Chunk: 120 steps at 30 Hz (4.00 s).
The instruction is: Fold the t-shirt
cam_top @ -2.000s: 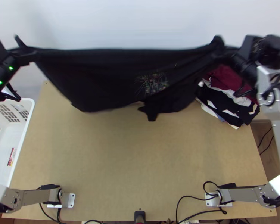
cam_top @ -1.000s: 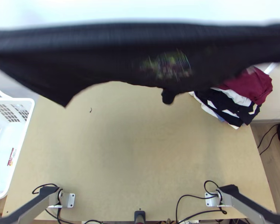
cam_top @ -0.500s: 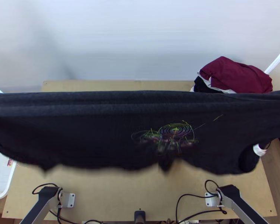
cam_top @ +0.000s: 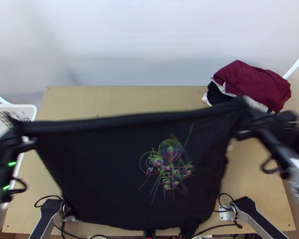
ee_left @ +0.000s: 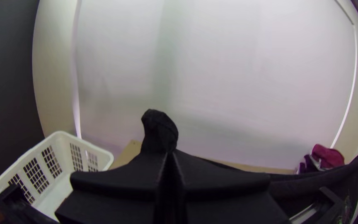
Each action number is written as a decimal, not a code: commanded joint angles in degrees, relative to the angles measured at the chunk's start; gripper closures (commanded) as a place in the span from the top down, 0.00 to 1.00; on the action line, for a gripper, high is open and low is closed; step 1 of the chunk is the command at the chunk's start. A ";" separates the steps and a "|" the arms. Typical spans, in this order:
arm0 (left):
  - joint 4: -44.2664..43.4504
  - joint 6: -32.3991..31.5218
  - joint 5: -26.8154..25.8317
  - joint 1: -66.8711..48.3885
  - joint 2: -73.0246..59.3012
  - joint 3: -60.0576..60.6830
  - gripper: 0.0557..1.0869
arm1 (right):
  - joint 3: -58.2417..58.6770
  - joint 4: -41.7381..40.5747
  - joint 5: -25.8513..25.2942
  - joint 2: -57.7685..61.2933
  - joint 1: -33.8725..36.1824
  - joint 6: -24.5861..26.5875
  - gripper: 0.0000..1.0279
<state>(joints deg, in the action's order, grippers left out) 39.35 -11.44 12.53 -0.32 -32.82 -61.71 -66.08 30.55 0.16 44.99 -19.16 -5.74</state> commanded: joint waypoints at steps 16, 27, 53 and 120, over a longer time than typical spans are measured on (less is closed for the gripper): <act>-34.87 -1.65 -3.66 1.99 -42.59 8.45 0.04 | 11.24 -33.09 5.02 33.49 7.03 -4.72 0.03; -37.24 -2.80 -3.83 4.45 -68.52 -10.97 0.04 | -6.34 -35.73 4.93 56.35 8.61 -4.37 0.03; -15.27 -7.81 -3.75 4.89 -67.64 -32.51 0.86 | -27.78 -8.05 -2.27 51.07 5.18 -20.54 0.96; 7.23 27.35 -11.39 12.71 -21.85 4.58 0.86 | 32.25 13.66 17.59 27.52 -4.13 -15.00 0.43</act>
<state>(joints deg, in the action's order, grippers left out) 44.97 7.18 2.46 10.20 -55.42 -60.66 -35.57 44.71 18.46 71.48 -22.87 -21.80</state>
